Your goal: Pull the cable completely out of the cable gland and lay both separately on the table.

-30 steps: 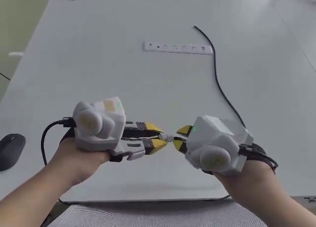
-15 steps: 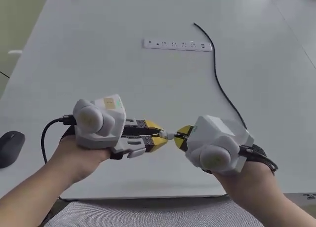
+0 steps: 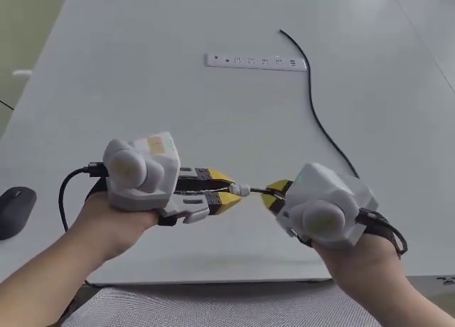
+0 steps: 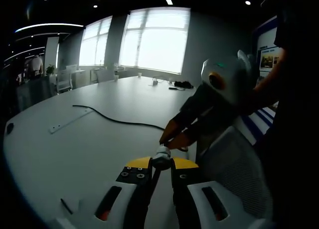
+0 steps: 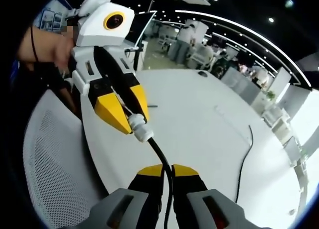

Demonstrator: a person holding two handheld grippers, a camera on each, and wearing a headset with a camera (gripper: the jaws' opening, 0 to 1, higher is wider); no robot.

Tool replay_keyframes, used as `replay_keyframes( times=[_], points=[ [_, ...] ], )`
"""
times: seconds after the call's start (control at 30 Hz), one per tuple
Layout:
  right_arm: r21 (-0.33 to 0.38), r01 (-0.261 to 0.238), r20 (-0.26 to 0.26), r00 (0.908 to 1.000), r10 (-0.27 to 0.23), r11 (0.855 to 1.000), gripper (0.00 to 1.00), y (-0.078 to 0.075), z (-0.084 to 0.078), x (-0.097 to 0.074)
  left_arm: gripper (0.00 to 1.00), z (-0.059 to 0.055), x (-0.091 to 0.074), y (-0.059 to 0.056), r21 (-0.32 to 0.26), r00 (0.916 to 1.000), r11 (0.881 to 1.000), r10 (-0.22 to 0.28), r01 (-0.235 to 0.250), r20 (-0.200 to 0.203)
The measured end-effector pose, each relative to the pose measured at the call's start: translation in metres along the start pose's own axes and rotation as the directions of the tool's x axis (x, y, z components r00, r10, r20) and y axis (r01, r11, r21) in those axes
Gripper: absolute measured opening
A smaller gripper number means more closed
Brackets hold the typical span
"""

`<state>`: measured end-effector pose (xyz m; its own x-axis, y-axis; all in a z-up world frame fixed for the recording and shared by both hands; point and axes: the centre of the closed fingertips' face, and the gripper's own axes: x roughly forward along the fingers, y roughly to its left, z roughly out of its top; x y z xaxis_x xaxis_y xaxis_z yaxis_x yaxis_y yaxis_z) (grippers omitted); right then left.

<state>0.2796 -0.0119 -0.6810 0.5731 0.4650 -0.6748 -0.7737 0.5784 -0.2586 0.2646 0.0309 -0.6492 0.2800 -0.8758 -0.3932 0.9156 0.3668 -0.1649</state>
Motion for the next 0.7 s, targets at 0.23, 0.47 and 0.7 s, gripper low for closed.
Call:
replay_keyframes(
  times=[0.23,0.47,0.7],
  points=[
    [0.088,0.019,-0.003,0.9998,-0.019,0.996,0.00,-0.009,-0.014,0.001,0.15,0.001,0.000,-0.001,0.003,1.0000,1.000,0.002,-0.002,0.005],
    [0.166,0.039,-0.012,0.9992,-0.038,0.985,0.00,-0.014,-0.032,0.005,0.15,0.003,-0.001,-0.003,0.009,0.9999,1.000,0.007,-0.007,0.011],
    [0.243,0.049,-0.040,0.9984,-0.041,0.969,0.00,-0.016,-0.054,0.009,0.15,-0.001,-0.001,-0.005,0.010,1.0000,1.000,0.008,-0.008,0.002]
  ],
)
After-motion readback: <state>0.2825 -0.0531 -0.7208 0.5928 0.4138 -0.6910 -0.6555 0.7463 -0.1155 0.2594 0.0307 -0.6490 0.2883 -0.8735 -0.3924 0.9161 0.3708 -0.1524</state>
